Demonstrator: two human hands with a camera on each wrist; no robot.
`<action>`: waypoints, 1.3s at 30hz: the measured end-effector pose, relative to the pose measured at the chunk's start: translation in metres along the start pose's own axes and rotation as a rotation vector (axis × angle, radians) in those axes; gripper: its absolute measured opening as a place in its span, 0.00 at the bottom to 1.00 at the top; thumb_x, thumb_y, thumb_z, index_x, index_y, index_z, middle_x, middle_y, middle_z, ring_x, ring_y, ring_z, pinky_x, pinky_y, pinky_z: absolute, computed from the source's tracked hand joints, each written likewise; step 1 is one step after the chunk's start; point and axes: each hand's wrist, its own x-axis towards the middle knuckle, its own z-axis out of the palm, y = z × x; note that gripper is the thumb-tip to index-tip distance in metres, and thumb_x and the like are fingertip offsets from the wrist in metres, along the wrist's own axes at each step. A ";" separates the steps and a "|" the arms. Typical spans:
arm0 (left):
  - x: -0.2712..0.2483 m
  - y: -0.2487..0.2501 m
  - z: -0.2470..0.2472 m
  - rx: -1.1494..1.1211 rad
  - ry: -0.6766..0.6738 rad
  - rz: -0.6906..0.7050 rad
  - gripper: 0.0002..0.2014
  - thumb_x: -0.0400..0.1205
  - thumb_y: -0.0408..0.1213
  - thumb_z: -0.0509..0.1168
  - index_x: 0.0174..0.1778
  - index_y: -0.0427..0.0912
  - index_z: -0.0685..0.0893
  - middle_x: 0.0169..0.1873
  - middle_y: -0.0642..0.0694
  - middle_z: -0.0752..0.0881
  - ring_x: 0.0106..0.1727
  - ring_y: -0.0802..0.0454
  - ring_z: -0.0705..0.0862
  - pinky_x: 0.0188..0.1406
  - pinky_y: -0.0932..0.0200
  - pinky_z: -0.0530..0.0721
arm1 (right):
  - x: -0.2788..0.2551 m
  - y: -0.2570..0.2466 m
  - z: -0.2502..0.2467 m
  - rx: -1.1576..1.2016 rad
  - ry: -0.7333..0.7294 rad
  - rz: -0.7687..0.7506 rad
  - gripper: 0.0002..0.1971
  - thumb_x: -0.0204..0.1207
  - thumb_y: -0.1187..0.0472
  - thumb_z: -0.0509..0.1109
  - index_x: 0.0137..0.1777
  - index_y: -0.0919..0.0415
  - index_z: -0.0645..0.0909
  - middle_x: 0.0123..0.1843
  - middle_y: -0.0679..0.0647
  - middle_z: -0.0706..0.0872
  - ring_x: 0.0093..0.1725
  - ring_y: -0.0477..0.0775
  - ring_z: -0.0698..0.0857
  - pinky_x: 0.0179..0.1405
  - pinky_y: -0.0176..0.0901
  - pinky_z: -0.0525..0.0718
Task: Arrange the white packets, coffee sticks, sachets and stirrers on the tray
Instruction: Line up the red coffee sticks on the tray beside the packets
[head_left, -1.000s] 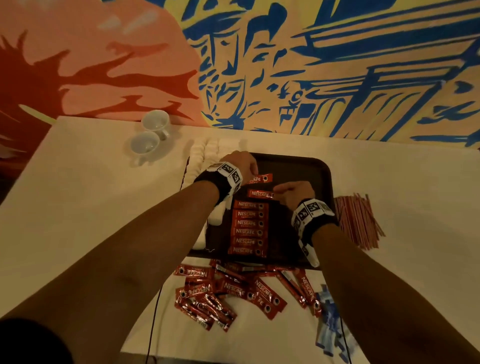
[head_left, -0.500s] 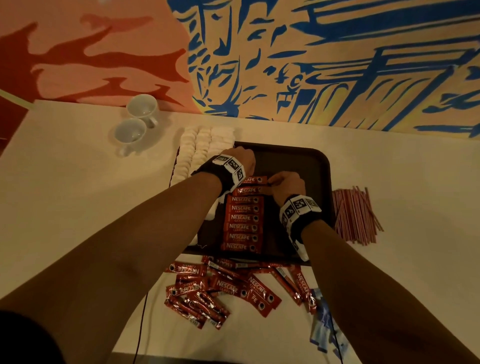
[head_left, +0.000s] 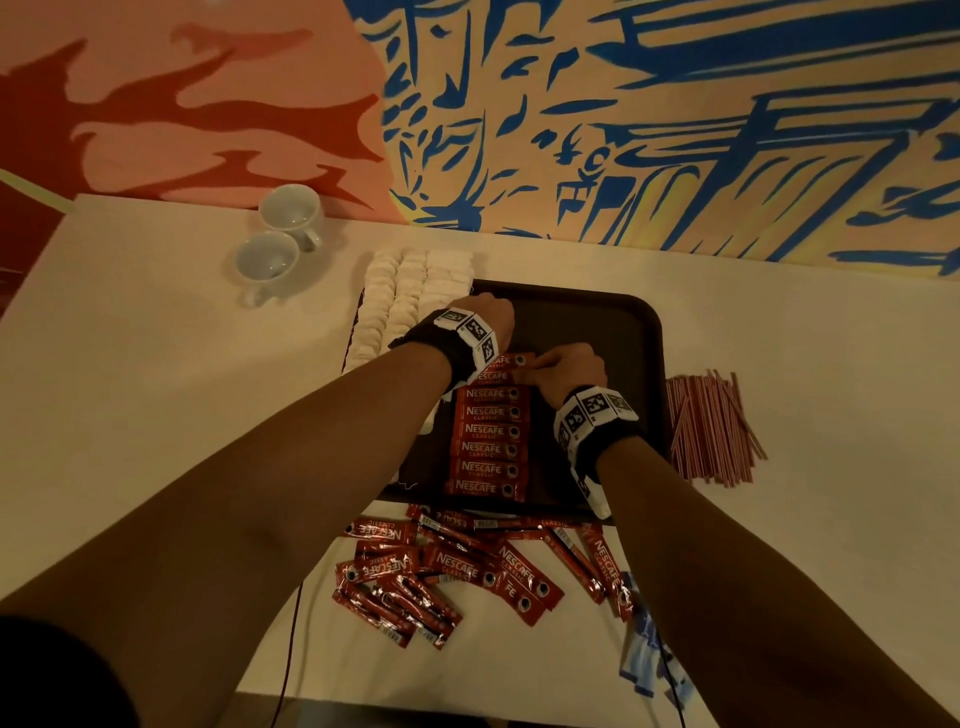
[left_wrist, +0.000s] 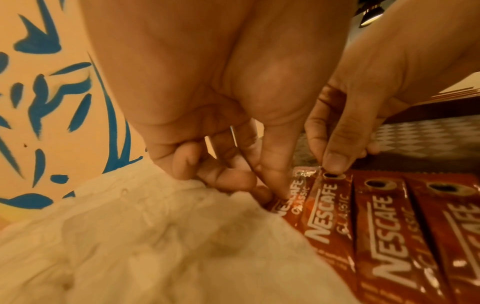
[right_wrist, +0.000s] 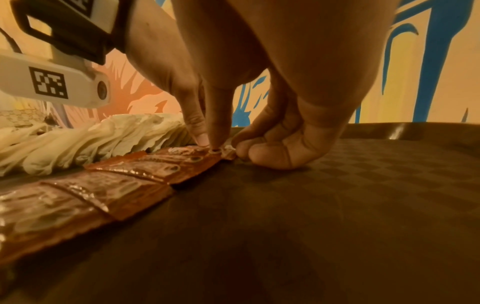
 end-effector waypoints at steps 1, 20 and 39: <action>0.000 0.000 -0.001 0.000 -0.001 0.002 0.09 0.83 0.33 0.64 0.57 0.38 0.84 0.57 0.36 0.83 0.53 0.34 0.85 0.60 0.40 0.85 | -0.001 0.000 -0.001 0.004 0.004 -0.003 0.11 0.70 0.54 0.86 0.49 0.57 0.93 0.52 0.54 0.92 0.46 0.50 0.87 0.49 0.45 0.89; -0.167 0.021 -0.016 -0.340 0.292 0.039 0.05 0.81 0.42 0.71 0.51 0.51 0.89 0.50 0.54 0.89 0.52 0.56 0.86 0.55 0.56 0.84 | -0.159 0.017 -0.088 0.067 -0.106 -0.400 0.03 0.82 0.50 0.75 0.49 0.46 0.87 0.50 0.45 0.90 0.45 0.41 0.86 0.45 0.35 0.83; -0.214 0.070 0.133 0.018 0.075 -0.032 0.17 0.85 0.53 0.63 0.66 0.51 0.82 0.61 0.48 0.85 0.59 0.47 0.84 0.60 0.47 0.85 | -0.188 0.137 -0.010 -0.782 0.095 -0.162 0.30 0.72 0.34 0.78 0.63 0.56 0.79 0.61 0.56 0.84 0.65 0.59 0.83 0.69 0.53 0.81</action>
